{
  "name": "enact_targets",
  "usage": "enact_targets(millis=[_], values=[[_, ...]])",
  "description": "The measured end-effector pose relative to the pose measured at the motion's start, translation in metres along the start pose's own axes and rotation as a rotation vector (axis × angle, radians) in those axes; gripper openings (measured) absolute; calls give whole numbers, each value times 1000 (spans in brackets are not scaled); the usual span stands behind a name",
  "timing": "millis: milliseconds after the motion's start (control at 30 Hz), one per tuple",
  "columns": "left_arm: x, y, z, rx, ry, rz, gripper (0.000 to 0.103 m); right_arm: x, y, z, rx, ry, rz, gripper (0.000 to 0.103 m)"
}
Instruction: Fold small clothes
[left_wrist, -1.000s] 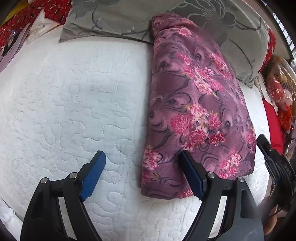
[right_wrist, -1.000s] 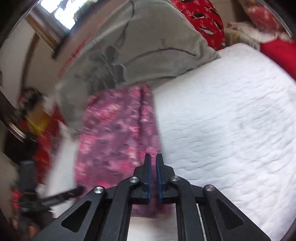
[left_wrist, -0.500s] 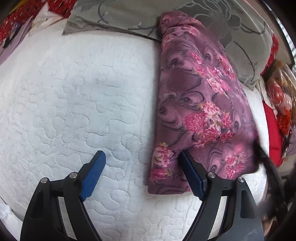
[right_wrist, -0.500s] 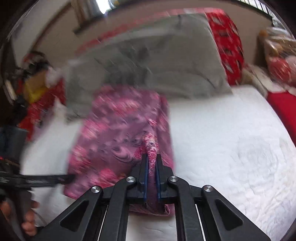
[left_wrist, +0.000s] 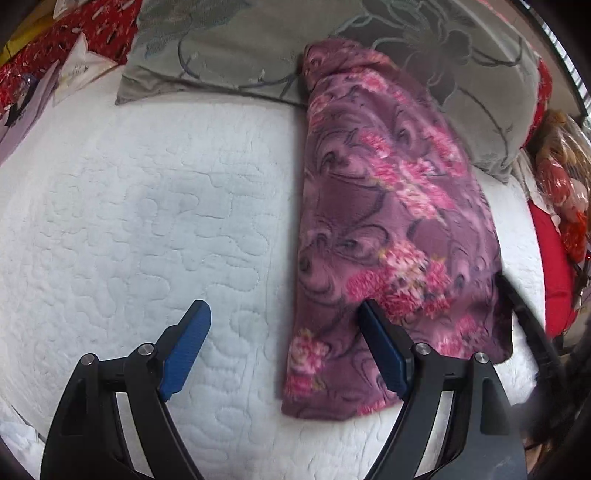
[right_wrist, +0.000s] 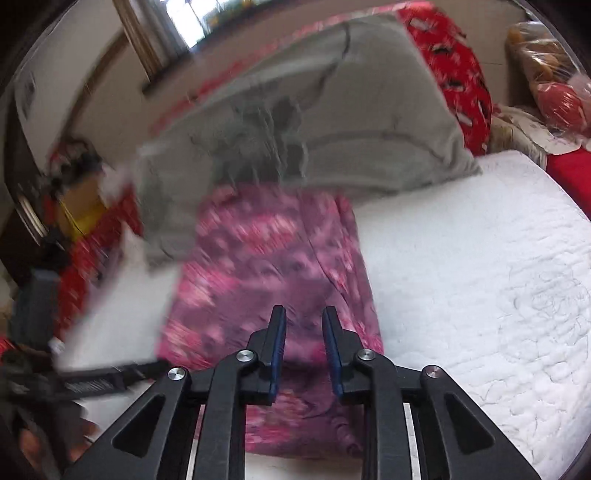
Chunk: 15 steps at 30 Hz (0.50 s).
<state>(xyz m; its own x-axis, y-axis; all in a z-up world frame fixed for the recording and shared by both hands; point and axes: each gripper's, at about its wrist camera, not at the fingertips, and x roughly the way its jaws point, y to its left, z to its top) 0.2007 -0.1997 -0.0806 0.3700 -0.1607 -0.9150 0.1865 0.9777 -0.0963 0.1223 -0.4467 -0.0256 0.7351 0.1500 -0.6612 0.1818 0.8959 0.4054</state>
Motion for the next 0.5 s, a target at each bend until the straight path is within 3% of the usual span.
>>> enact_targets(millis=[33, 67, 167, 233, 300, 333, 367, 433, 467, 500], values=[[4, -1, 0, -1, 8, 0, 83, 19, 0, -5, -18, 84, -38, 19], [5, -2, 2, 2, 9, 2, 83, 25, 1, -7, -23, 105, -46, 19], [-6, 3, 3, 1, 4, -21, 83, 21, 7, 1, -21, 96, -45, 22], [-16, 5, 16, -27, -30, -66, 83, 13, 7, 15, 9, 66, 13, 23], [-21, 4, 33, -47, -55, -91, 83, 8, 0, 29, 30, 39, 17, 41], [-20, 3, 40, -49, -53, -91, 83, 13, -3, 40, 40, 40, 2, 56], [-17, 1, 47, -49, -44, -88, 83, 18, -6, 47, 41, 51, -10, 58], [0, 0, 61, -57, -10, -79, 83, 39, -9, 55, 31, 102, -36, 58], [8, 1, 64, -63, 9, -84, 83, 47, -15, 54, 25, 132, -35, 52], [15, 5, 68, -70, 24, -92, 84, 58, -16, 52, 11, 177, -23, 39]])
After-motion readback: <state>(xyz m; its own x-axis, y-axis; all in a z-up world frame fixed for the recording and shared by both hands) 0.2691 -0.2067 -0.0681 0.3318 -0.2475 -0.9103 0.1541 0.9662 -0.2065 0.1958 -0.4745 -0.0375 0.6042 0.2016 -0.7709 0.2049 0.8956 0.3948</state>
